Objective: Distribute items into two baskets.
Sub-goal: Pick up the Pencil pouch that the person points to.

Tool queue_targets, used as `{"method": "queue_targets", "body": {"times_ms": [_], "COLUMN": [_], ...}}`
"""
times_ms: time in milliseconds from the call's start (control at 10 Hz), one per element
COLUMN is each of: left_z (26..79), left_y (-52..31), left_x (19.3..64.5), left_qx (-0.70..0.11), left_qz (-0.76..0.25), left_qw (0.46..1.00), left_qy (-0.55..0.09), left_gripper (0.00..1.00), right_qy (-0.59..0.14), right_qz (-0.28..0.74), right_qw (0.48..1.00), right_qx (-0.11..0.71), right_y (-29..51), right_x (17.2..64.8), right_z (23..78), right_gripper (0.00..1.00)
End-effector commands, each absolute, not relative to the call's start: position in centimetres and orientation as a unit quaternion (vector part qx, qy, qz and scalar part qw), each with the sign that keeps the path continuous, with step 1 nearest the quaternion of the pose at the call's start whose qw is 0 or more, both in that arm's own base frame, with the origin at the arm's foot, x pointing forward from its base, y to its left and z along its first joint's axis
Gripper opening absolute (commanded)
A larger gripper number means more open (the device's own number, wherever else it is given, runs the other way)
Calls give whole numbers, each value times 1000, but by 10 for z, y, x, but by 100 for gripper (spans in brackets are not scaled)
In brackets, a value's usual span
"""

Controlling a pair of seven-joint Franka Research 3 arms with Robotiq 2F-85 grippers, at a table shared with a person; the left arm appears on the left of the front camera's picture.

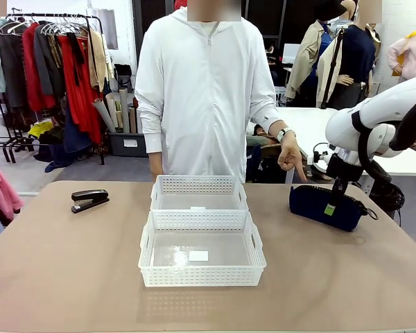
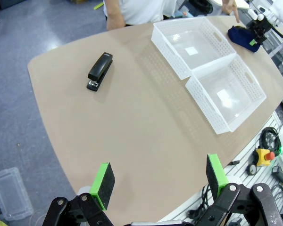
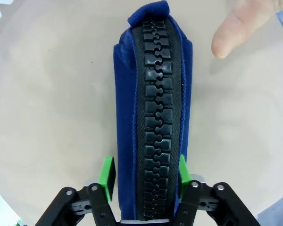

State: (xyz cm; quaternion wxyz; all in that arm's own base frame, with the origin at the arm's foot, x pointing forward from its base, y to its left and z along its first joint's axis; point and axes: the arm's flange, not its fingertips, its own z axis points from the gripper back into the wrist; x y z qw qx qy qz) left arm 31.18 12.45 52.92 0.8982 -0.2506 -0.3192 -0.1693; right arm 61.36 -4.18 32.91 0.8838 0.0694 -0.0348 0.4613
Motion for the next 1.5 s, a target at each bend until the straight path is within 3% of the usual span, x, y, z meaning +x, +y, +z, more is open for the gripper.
{"method": "queue_targets", "body": {"times_ms": [0, 100, 1400], "left_z": [529, 529, 529], "left_y": [125, 125, 125], "left_x": [312, 312, 312], "left_qx": [-251, -251, -251], "left_qz": [-170, -170, -170], "left_qw": [898, 898, 898], "left_qy": [-319, -319, -319], "left_gripper": [100, 100, 100], "right_qy": [-29, -27, -34], "right_qz": [455, 454, 461], "right_qw": [888, 889, 884], "right_qx": [57, 58, 68], "right_y": [-40, -40, -43], "right_x": [612, 612, 613], "right_z": [331, 331, 329], "right_gripper": [6, 0, 0]}}
